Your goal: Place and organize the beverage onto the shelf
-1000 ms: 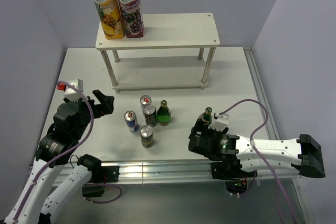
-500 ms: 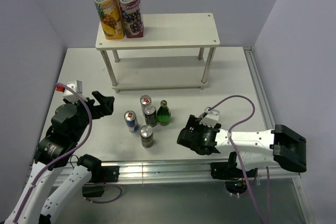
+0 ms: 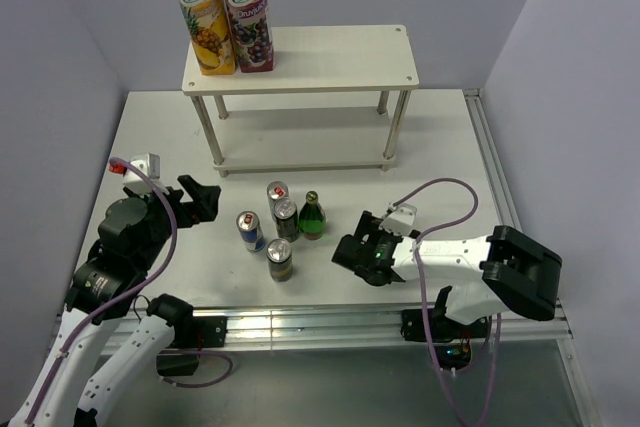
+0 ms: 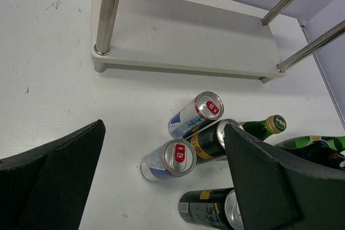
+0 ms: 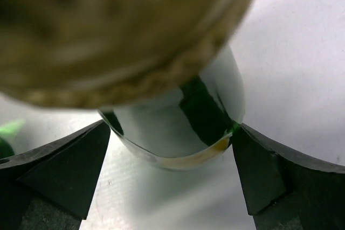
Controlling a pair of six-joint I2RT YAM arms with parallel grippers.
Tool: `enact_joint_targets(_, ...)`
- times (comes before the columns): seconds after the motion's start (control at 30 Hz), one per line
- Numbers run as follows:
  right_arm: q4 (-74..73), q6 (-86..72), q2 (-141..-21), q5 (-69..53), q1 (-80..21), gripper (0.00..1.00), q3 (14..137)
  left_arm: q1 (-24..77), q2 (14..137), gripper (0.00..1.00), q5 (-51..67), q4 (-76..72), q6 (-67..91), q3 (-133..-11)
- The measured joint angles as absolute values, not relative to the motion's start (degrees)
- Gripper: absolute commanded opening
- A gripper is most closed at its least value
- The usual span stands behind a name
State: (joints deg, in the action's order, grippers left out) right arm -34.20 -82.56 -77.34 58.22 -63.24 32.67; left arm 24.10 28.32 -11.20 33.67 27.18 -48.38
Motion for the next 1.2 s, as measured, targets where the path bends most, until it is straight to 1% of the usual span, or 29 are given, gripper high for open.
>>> enact_joint_targets(0.37, -29.6, -82.4, -84.4, 64.1, -60.2, 1.00, 34.2, 24.1, 28.3, 0.99, -10.3, 33.7, 26.6, -48.1)
enact_joint_targets(0.57, -24.6, -80.4, -85.2, 64.8, -57.2, 0.97, 33.7, 24.1, 28.4, 0.99, -10.2, 33.6, 26.6, -48.1)
enact_joint_targets(0.63, -23.4, -79.7, -85.8, 65.2, -56.2, 0.93, 33.7, 24.1, 28.4, 0.99, -10.2, 33.6, 26.6, -48.1)
enact_joint_targets(0.67, -23.0, -79.5, -86.1, 65.6, -55.9, 0.90, 33.7, 24.1, 28.5, 0.99, -10.2, 33.6, 26.6, -48.1)
enact_joint_targets(0.7, -22.7, -79.2, -86.4, 65.9, -55.6, 0.82, 33.7, 24.1, 28.6, 0.99, -10.2, 33.7, 26.6, -48.1)
enact_joint_targets(0.77, -22.5, -78.6, -87.0, 66.4, -55.2, 0.72, 33.7, 24.1, 28.9, 0.99, -10.1, 33.7, 26.6, -48.1)
enact_joint_targets(0.8, -22.3, -78.3, -87.2, 66.6, -55.0, 0.62, 33.7, 24.1, 29.1, 0.99, -10.1, 33.6, 26.6, -48.1)
enact_joint_targets(0.87, -21.7, -77.8, -87.7, 67.0, -54.7, 0.54, 33.8, 24.1, 29.1, 0.99, -10.1, 33.7, 26.6, -48.0)
enact_joint_targets(0.9, -21.4, -77.6, -87.8, 67.0, -54.7, 0.47, 33.9, 24.1, 29.1, 0.99, -10.1, 33.7, 26.6, -48.0)
enact_joint_targets(0.97, -20.8, -77.1, -87.9, 67.1, -54.5, 0.39, 33.9, 24.1, 29.1, 0.99, -10.1, 33.6, 26.6, -48.0)
enact_joint_targets(1.03, -20.1, -76.3, -87.9, 67.0, -54.3, 0.24, 33.9, 24.1, 29.2, 0.99, -10.1, 33.6, 26.6, -48.0)
enact_joint_targets(1.07, -19.7, -75.9, -87.9, 67.0, -54.3, 0.21, 33.8, 24.1, 29.2, 0.99, -10.1, 33.6, 26.6, -48.0)
enact_joint_targets(1.1, -19.2, -75.3, -87.9, 66.8, -54.3, 0.06, 33.8, 24.1, 29.2, 0.99, -10.2, 33.6, 26.6, -48.0)
enact_joint_targets(1.13, -18.6, -74.6, -87.9, 66.6, -54.2, 0.00, 33.8, 24.1, 29.2, 0.99, -10.2, 33.6, 26.6, -48.0)
enact_joint_targets(1.2, -18.0, -73.4, -87.5, 66.1, -54.2, 0.00, 33.9, 24.1, 29.2, 0.99, -10.2, 33.6, 26.6, -48.0)
